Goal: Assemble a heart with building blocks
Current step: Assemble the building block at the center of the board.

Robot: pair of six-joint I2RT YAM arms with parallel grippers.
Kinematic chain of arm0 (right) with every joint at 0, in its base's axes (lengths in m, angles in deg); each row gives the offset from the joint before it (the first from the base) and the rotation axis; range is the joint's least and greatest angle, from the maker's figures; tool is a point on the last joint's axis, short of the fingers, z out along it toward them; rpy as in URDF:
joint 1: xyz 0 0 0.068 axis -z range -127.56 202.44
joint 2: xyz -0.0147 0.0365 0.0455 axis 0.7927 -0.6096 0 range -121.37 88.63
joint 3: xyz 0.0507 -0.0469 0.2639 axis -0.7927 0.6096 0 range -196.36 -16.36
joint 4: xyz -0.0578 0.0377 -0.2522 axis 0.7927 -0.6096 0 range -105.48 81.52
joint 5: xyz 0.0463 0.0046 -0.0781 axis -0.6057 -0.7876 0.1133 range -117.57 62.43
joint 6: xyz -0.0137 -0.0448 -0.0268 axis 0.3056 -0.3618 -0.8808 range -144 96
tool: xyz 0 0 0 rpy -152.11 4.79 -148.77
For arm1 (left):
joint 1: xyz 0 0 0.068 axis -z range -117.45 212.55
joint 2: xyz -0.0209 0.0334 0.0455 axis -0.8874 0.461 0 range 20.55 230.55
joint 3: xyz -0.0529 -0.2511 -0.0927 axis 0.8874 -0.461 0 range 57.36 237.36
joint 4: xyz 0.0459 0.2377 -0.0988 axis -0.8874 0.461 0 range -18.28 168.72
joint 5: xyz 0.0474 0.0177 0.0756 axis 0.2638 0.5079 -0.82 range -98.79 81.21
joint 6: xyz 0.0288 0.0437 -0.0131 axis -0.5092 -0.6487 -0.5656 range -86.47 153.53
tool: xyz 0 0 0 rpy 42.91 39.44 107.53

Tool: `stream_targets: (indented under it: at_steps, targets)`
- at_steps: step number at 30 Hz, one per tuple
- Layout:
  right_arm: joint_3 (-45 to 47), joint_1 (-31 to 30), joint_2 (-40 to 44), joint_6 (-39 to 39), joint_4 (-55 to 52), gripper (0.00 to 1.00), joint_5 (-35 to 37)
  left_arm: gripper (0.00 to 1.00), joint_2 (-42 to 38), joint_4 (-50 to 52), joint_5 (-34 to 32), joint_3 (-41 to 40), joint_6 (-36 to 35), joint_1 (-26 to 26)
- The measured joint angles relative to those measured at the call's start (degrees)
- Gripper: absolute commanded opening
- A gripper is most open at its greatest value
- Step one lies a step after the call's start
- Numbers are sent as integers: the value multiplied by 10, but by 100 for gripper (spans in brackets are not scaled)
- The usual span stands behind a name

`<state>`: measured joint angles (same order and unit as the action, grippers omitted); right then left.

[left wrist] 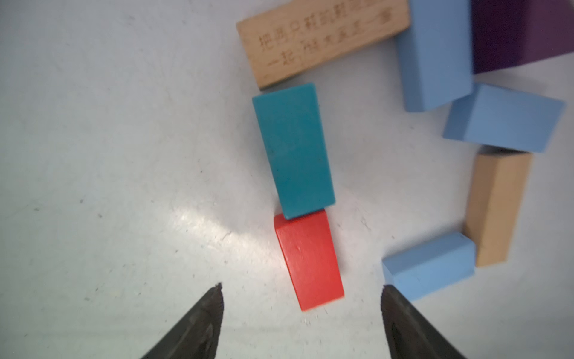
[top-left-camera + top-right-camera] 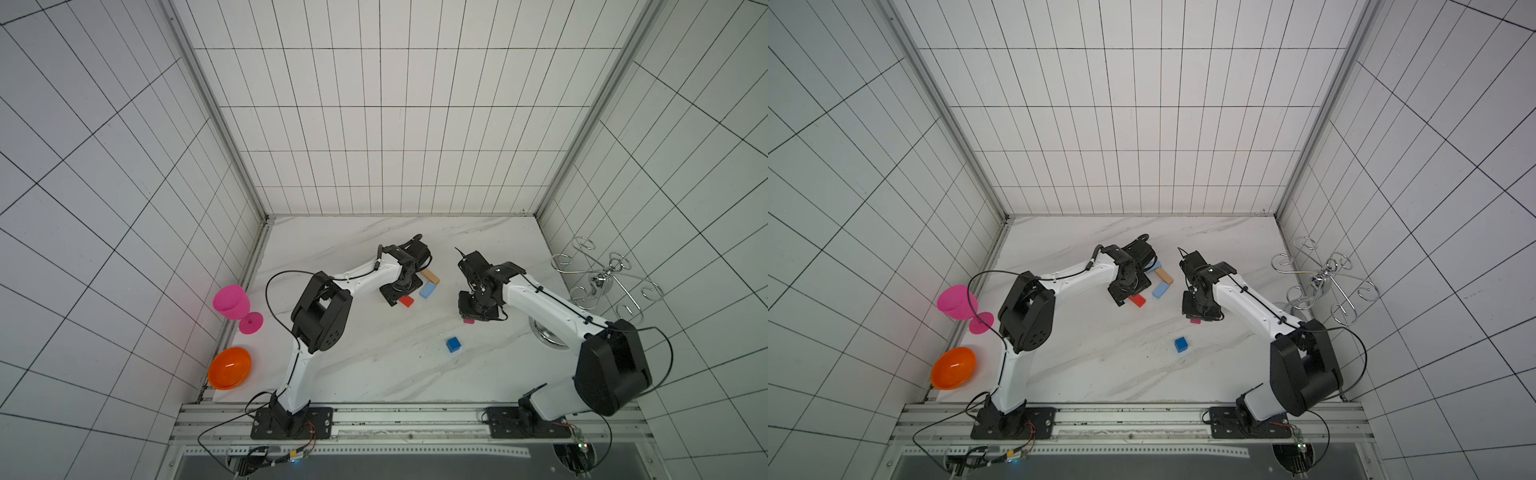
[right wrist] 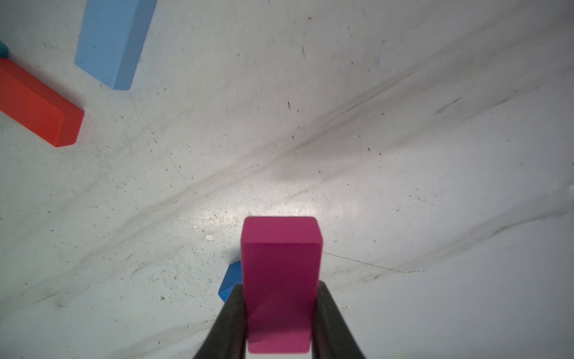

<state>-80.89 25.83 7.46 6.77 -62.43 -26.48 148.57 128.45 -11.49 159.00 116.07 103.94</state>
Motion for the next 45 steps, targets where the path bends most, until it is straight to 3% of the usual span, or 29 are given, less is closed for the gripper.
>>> stream_targets:
  at_steps: [8, 9, 12, 16, 29, 37, 45]
  targets:
    - [2, 0, -3, 0, 5, 0, -4, 26, 3, 1, 3, 5, -5, -3]
    - [2, 0, -4, 0, 5, 0, -5, 31, 3, 1, 3, 5, -5, -3]
    - [4, 0, -7, 0, 7, 0, -7, 60, 4, 3, 2, 6, -11, -3]
    - [11, 0, -8, 0, 9, 0, -9, 72, 4, 8, -3, 9, -16, -3]
    - [17, -1, -32, 14, 12, 0, -22, 79, -40, 14, -22, -19, -63, 3]
    - [-1, -36, -68, 80, 13, 0, -28, 83, -256, -33, -43, -85, -151, 11]
    - [-68, -89, -146, 172, 29, 0, -47, 85, -406, -83, -47, -218, -221, -78]
